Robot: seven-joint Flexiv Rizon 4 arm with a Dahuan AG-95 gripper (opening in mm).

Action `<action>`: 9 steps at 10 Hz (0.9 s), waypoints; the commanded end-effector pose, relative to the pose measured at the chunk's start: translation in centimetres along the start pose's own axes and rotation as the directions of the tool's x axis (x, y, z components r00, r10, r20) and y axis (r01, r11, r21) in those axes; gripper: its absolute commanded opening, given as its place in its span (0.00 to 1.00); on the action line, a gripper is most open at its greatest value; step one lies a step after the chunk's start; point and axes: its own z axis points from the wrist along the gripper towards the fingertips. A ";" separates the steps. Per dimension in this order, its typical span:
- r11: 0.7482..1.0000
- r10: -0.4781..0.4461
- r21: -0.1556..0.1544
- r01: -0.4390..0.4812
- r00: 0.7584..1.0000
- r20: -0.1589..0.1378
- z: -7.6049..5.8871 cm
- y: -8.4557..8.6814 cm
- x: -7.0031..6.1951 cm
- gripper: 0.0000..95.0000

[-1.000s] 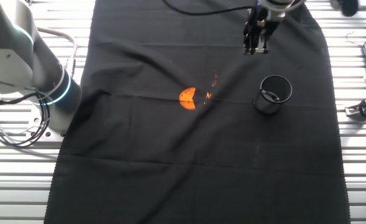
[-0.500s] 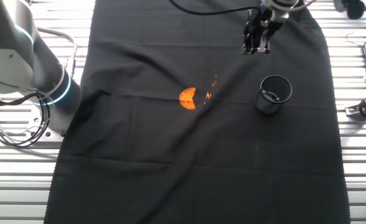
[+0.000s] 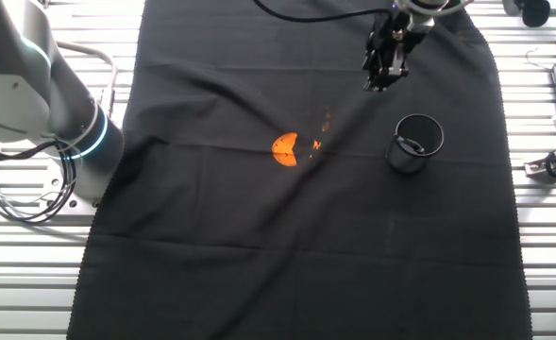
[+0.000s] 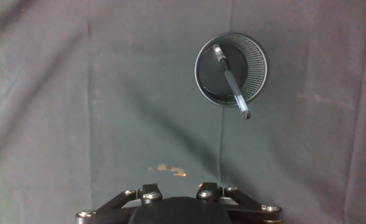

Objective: Put the pen into the pen holder

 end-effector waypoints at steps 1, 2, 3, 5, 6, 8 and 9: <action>1.000 0.001 0.004 -0.001 1.000 -0.001 0.0 0.0 0.0 0.40; 1.000 0.001 0.004 -0.001 1.000 -0.001 0.0 0.0 0.0 0.40; 1.000 -0.002 -0.001 0.002 1.000 -0.002 -0.1 0.0 0.1 0.40; 1.000 -0.016 0.000 0.016 1.000 -0.006 -0.1 0.0 0.1 0.40; 1.000 -0.020 0.001 0.020 1.000 -0.012 -0.1 0.0 0.1 0.40; 1.000 -0.029 0.000 0.029 0.999 -0.015 -0.1 0.0 0.1 0.40; 0.999 -0.034 0.000 0.034 0.999 -0.016 -0.1 0.0 0.1 0.40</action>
